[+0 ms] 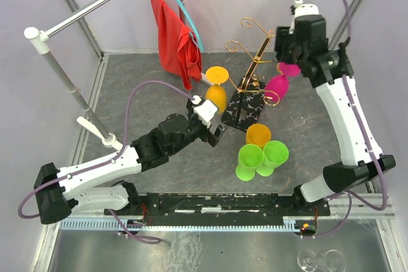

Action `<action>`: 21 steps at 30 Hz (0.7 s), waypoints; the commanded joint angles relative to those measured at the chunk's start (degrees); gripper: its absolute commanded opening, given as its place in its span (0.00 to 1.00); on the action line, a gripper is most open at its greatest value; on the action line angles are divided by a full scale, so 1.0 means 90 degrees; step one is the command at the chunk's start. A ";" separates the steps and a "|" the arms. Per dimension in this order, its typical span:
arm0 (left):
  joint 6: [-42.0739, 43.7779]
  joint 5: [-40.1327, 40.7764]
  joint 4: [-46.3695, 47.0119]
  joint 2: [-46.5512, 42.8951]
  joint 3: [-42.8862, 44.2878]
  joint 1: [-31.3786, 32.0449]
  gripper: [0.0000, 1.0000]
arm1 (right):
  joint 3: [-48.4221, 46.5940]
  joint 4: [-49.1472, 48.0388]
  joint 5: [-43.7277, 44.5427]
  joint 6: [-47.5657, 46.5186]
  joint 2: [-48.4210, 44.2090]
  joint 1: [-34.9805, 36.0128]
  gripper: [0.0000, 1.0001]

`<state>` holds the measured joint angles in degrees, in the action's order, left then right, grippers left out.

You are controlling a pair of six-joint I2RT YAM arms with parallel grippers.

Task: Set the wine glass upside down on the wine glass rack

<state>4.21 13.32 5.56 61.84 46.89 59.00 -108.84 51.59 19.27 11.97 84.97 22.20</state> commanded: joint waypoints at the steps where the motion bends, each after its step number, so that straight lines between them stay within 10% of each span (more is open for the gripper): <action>1: 0.0730 0.0151 0.0037 0.0252 0.0487 0.0486 0.99 | -0.0462 0.0309 -0.0872 0.0199 0.0092 -0.1112 0.70; 8: 0.1149 0.0283 -0.0146 0.0954 0.1023 0.0912 0.99 | 0.0840 0.0208 -0.1480 0.0316 -0.0656 -0.2459 0.70; 21: 0.1375 0.0992 -0.0696 0.2380 0.2325 0.1247 0.99 | 0.3219 -0.0156 -0.1794 0.0291 -0.1826 -0.2638 0.69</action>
<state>14.31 16.82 0.78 80.44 61.71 70.13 -82.28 53.19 4.58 14.17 71.96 -1.26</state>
